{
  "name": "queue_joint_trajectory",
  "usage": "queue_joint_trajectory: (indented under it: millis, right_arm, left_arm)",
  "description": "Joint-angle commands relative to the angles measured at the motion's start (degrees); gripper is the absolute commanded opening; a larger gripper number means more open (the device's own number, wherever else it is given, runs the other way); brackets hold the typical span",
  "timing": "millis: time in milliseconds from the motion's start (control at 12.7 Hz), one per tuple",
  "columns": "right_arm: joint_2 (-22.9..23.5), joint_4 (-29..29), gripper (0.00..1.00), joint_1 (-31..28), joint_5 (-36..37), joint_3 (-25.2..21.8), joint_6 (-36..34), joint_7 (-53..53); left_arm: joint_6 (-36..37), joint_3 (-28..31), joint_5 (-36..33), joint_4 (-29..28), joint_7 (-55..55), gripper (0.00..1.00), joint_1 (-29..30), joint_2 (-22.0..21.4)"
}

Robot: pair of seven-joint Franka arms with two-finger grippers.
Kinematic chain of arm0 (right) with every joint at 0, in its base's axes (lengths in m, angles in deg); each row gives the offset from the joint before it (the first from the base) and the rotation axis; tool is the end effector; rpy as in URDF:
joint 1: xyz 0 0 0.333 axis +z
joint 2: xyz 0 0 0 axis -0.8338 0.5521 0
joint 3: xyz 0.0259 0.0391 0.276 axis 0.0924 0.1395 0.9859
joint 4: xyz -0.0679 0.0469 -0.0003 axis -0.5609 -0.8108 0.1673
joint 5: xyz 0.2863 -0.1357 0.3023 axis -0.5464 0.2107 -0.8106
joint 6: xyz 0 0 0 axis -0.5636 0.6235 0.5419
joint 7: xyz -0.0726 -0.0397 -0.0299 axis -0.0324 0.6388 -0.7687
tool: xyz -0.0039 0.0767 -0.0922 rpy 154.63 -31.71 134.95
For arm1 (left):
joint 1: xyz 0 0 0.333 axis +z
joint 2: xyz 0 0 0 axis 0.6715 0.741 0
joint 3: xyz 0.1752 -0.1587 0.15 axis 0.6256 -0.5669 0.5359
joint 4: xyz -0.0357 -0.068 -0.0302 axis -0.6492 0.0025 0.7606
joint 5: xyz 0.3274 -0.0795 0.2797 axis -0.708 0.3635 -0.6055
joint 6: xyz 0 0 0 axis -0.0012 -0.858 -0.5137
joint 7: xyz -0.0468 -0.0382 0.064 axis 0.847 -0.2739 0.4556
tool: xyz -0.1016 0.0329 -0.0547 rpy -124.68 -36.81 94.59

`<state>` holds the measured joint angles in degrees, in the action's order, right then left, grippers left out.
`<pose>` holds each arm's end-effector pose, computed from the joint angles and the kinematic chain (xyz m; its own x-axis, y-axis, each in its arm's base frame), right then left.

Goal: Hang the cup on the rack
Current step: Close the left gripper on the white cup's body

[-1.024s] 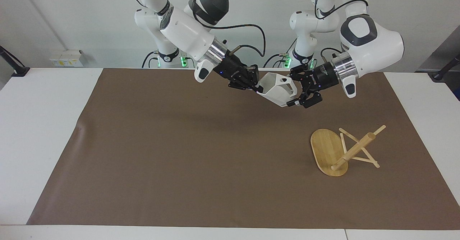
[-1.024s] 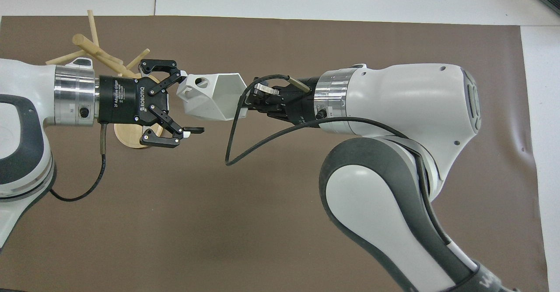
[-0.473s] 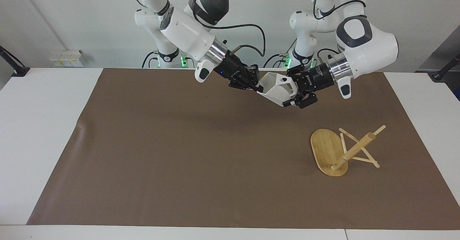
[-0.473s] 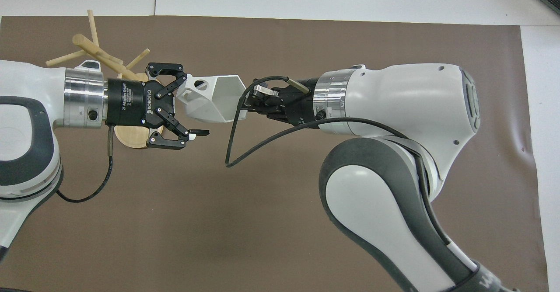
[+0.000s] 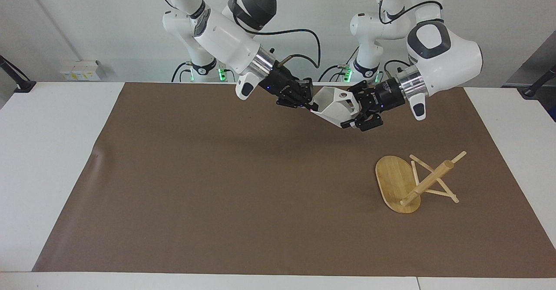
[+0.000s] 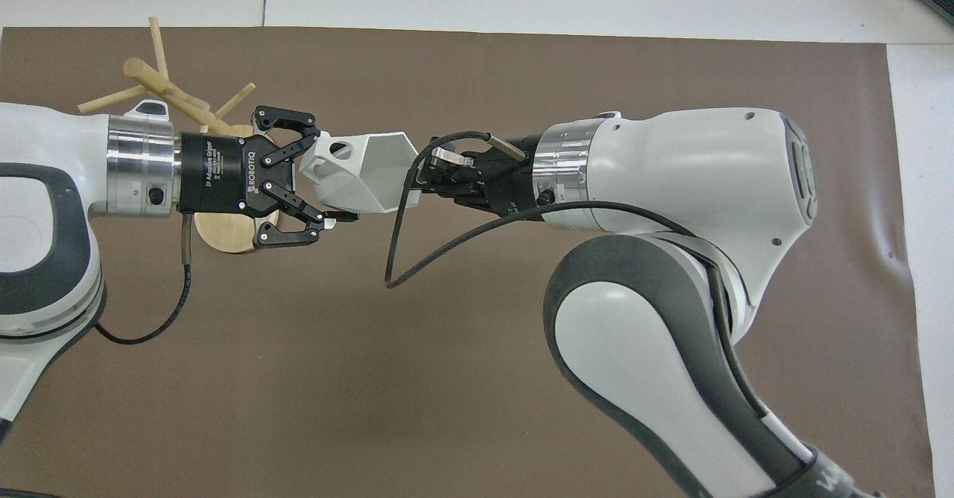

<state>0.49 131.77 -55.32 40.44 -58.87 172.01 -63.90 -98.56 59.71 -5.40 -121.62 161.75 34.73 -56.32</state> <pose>0.5957 0.3599 0.5024 0.9626 -0.2595 -0.0777 -0.2257 -0.6094 -0.7601 0.5988 -0.1988 0.4661 0.0037 0.5397 -0.8419 0.9998 0.0139 0.0133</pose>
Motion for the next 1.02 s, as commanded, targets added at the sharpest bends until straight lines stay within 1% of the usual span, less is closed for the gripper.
queue_joint_trajectory:
  millis: [0,79,158,236,315,394,630,788,945]
  right_arm:
    - [-0.6,0.1,0.0,-0.7,-0.8,0.4,0.6,-0.7]
    - [-0.6,0.1,0.0,-0.7,-0.8,0.4,0.6,-0.7]
    - [-0.6,0.1,0.04,-0.7,-0.8,0.4,0.6,-0.6]
    - [-0.6,0.1,0.14,-0.7,-0.8,0.3,0.6,-0.6]
    - [-0.6,0.1,0.22,-0.7,-0.8,0.3,0.6,-0.6]
    - [-0.6,0.1,0.35,-0.7,-0.8,0.3,0.7,-0.6]
    - [-0.6,0.1,0.69,-0.7,-0.7,0.3,0.9,-0.6]
    - [-0.6,0.1,1.0,-0.7,-0.5,0.2,1.2,-0.9]
    - [-0.6,0.2,1.0,-0.8,-0.3,-0.1,1.1,-1.2]
  left_arm:
    - [1.2,0.7,-0.3,-1.1,-1.7,0.0,-0.2,-0.8]
    - [1.3,0.8,-0.3,-1.1,-1.3,0.0,0.2,-0.8]
    - [1.4,0.9,-1.0,-1.1,-0.9,0.0,0.2,-0.8]
    - [1.4,0.9,-2.3,-1.1,0.4,0.0,0.2,-0.8]
    - [1.4,1.0,-3.8,-1.1,1.9,0.0,0.9,-0.8]
    - [1.4,1.0,-4.9,-1.1,2.5,0.0,1.2,-0.8]
    - [1.4,1.0,-7.2,-1.1,4.1,0.0,1.6,-0.8]
    - [1.4,1.0,-11.4,-1.2,10.1,0.0,2.7,-0.8]
    - [0.6,1.0,-14.5,-2.9,19.8,0.0,3.4,-1.4]
